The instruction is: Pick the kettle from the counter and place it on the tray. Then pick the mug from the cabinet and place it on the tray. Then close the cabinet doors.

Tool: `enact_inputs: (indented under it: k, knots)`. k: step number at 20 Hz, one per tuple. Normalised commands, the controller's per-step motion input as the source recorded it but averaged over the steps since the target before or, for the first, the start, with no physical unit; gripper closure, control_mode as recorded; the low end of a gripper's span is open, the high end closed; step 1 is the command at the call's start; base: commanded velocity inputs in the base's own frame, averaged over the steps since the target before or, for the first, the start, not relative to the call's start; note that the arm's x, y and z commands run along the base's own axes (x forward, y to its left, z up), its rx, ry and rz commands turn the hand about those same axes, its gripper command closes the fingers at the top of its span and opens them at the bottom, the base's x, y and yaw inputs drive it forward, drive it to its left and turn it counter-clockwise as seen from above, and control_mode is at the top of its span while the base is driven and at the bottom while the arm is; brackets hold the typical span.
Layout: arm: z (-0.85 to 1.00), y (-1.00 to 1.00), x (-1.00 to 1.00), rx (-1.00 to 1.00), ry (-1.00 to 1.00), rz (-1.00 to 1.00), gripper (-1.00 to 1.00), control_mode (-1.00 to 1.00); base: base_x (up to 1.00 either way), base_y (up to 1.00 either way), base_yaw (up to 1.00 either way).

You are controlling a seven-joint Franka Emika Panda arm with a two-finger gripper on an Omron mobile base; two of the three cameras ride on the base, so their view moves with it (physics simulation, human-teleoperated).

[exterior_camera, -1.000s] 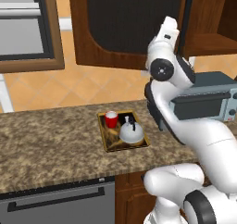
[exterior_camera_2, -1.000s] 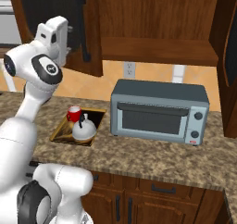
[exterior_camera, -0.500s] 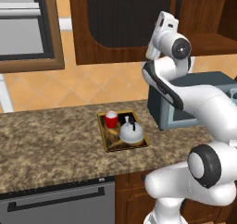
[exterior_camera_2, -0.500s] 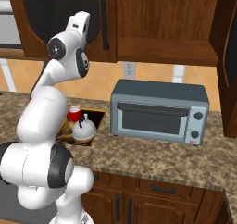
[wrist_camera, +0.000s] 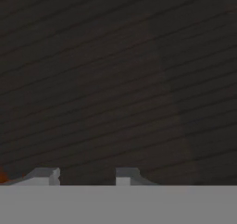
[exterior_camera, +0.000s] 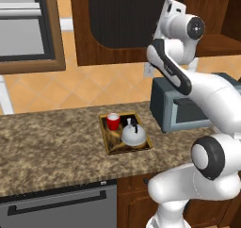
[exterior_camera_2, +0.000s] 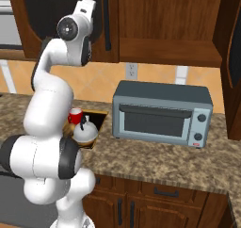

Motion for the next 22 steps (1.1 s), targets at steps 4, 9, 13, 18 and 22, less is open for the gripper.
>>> enact_inputs:
  k: [4, 9, 13, 18, 22]
  knots:
    - [-0.2, 0.39, 0.17, -0.03, 0.19, 0.0, -1.0, -1.0, 0.0, 0.0, 0.0]
    - [-0.14, 0.3, -0.76, -0.01, 0.01, 0.0, -1.0, -1.0, 0.0, 0.0, 0.0]
    - [0.0, 0.1, -1.0, 0.0, 0.02, 0.0, -1.0, -1.0, 0.0, 0.0, 0.0]
    - [-0.06, -0.03, -0.66, 0.01, 0.0, -0.03, -1.0, -1.0, 0.0, 0.0, 0.0]
    - [-0.07, -0.08, -0.39, 0.0, 0.0, 0.0, -1.0, -1.0, 0.0, 0.0, 0.0]
